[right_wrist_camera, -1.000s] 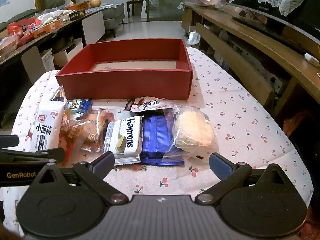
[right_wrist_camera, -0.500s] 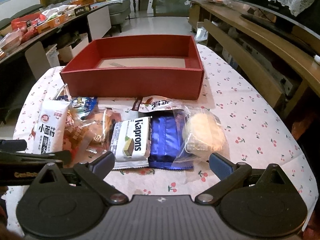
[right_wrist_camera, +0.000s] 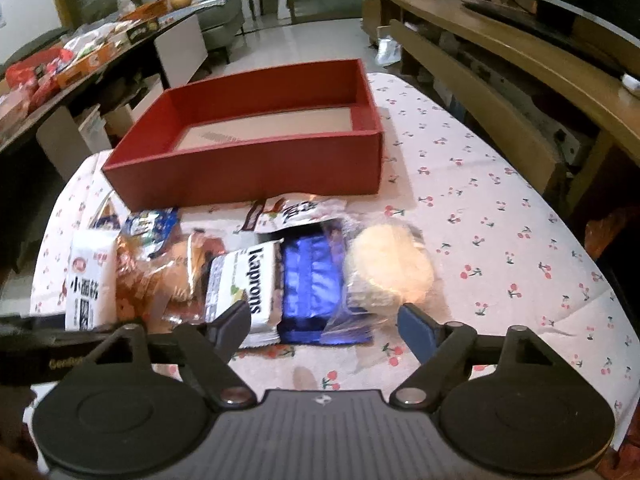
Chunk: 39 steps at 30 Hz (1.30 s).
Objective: Organize snacks
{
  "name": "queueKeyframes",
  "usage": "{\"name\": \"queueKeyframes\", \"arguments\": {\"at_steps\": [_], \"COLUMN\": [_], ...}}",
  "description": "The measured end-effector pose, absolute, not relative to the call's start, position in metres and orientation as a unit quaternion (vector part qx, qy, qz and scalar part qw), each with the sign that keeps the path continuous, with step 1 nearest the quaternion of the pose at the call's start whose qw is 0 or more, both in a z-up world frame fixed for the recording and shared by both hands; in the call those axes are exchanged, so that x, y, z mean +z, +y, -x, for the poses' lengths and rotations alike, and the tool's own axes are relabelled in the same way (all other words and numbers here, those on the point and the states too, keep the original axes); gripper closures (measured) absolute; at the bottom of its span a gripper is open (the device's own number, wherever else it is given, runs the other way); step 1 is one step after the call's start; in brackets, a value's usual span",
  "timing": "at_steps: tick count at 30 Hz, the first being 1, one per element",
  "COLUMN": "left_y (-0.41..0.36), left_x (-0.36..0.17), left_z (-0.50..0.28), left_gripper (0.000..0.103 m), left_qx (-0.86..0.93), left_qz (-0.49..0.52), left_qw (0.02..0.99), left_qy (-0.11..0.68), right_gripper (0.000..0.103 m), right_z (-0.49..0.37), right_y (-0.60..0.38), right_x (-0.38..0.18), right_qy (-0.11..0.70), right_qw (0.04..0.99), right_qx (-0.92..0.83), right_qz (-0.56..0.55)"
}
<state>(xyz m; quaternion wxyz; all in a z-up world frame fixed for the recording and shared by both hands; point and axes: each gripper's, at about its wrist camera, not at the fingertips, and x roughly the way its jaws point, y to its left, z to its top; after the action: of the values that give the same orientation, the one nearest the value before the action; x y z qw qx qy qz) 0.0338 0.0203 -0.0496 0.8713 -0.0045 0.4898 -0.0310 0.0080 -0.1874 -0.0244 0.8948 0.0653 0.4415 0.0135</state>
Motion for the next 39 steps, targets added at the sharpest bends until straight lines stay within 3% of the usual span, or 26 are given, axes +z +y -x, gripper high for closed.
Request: {"name": "queueKeyframes", "arguments": {"at_steps": [2,11,28,33,36,39], "left_y": [0.024,0.022,0.043,0.045,0.044,0.040], "left_x": [-0.048,-0.046,-0.050,-0.052,-0.052,-0.052], "left_z": [-0.032,-0.025,-0.015,-0.015,-0.015,-0.014], "left_gripper": [0.035,0.047,0.048,0.047,0.046,0.041], "left_qx": [-0.042,-0.058,-0.078,-0.084,-0.085,-0.087], "left_qz": [0.025,0.015,0.054,0.057,0.052,0.047], "left_qw": [0.869,0.863,0.842,0.841,0.842,0.843], "left_qy": [0.492,0.501,0.530,0.531,0.529,0.529], "right_gripper": [0.017,0.017,0.018,0.024,0.033,0.038], "right_z": [-0.009,-0.012,-0.034,-0.042,-0.045,-0.039], "right_y": [-0.193,-0.205,-0.116,-0.092,-0.096,-0.104], "right_x": [-0.024,-0.024,-0.033,-0.054,-0.055,-0.053], "right_qy": [0.442,0.446,0.431,0.446,0.445,0.446], "right_qw": [0.894,0.890,0.898,0.884,0.885,0.885], "right_qx": [0.010,-0.003,0.059,0.082,0.086,0.093], "right_qz": [-0.075,-0.093,0.072,0.112,0.101,0.095]}}
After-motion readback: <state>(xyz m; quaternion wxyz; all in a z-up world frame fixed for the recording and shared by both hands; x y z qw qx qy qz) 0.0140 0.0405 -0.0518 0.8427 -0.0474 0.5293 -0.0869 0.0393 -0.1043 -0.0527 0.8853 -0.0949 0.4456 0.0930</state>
